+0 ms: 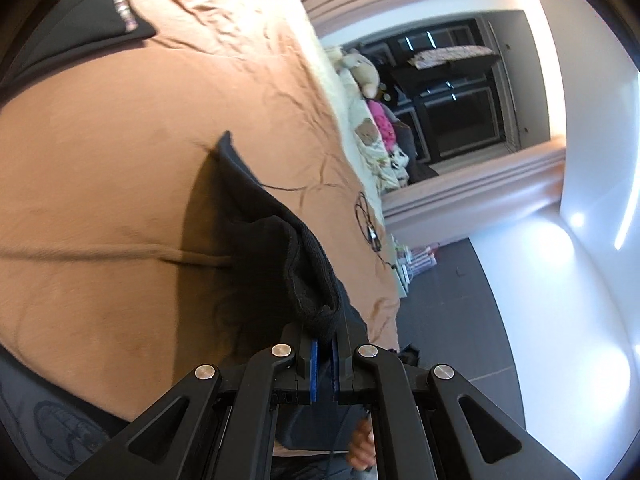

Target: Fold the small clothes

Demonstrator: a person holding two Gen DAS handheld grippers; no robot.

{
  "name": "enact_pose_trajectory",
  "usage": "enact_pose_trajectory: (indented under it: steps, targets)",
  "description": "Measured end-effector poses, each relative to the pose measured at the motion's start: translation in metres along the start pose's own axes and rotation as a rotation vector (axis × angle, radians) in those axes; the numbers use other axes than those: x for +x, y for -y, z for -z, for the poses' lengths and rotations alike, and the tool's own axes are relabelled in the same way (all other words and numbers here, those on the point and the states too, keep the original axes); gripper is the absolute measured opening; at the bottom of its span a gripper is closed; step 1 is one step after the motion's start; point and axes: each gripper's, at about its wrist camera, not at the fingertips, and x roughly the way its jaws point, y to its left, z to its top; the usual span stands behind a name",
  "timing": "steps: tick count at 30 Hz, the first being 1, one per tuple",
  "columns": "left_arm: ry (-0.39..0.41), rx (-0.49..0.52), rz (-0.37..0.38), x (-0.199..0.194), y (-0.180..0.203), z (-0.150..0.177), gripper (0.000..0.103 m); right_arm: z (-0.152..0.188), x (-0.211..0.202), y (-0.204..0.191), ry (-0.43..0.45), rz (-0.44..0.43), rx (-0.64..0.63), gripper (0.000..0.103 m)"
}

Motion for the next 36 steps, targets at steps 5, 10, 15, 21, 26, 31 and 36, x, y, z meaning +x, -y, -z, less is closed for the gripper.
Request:
enact_pose_trajectory:
  steps: [5,10,15,21,26,31,36]
  targets:
    - [-0.019,0.048,0.023,0.015,0.027,-0.001,0.004,0.02,-0.004,-0.003,-0.018,-0.029,-0.025,0.002]
    - [-0.028,0.09,0.038,0.027,0.051,-0.003,0.004,0.04,-0.003,-0.005,-0.043,-0.047,-0.036,0.002]
    - [-0.046,0.118,0.052,0.04,0.074,-0.003,0.004,0.052,-0.006,-0.002,-0.042,-0.069,-0.026,0.002]
    - [-0.086,0.172,0.063,0.059,0.101,0.003,0.003,0.071,-0.012,0.0,-0.042,-0.111,-0.001,0.002]
    - [-0.116,0.215,0.085,0.074,0.125,0.012,0.003,0.073,-0.032,0.012,-0.012,-0.125,0.009,0.002]
    - [-0.145,0.227,0.11,0.088,0.141,0.018,0.003,0.067,-0.077,0.035,0.088,-0.118,0.021,0.003]
    - [-0.173,0.233,0.134,0.1,0.155,0.025,0.003,0.065,-0.115,0.061,0.167,-0.093,0.038,0.004]
